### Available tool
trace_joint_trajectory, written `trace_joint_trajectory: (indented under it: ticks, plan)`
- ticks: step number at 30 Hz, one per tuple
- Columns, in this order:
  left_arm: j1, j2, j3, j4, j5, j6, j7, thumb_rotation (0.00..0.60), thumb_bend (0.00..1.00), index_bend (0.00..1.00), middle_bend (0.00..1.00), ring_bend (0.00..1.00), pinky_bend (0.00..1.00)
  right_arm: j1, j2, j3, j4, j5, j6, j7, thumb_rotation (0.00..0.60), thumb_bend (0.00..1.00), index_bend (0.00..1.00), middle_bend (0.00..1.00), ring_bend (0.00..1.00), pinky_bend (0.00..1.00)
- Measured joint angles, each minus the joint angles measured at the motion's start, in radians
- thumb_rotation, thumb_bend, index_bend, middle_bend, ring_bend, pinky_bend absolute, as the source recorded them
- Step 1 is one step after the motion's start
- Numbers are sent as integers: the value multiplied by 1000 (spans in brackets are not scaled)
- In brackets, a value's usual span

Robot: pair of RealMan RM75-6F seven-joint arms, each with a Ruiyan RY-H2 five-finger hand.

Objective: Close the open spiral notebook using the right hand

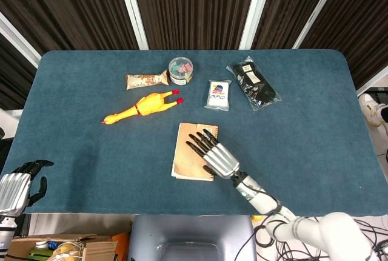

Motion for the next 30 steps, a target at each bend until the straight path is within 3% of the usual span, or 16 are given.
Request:
trace_joint_trajectory:
  ticks: [7, 12, 18, 30]
  plan:
    - [1, 1, 2, -6, 3, 4, 8, 600, 639, 361, 363, 336, 499, -129, 284, -33, -373, 88, 32, -197, 600, 195, 0, 0, 0, 8]
    - [0, -2, 1, -6, 4, 5, 13, 600, 640, 361, 363, 336, 498, -248, 441, -68, -516, 138, 92, -263, 600, 195, 0, 0, 0, 14]
    - [-5, -7, 1, -5, 7, 2, 18, 600, 640, 361, 363, 336, 499, -276, 464, -88, -523, 138, 91, -244, 600, 195, 0, 0, 0, 23]
    - [9, -28, -17, -6, -36, 27, 127, 600, 640, 361, 363, 336, 506, -342, 449, -75, -541, 137, 142, -298, 600, 195, 0, 0, 0, 47]
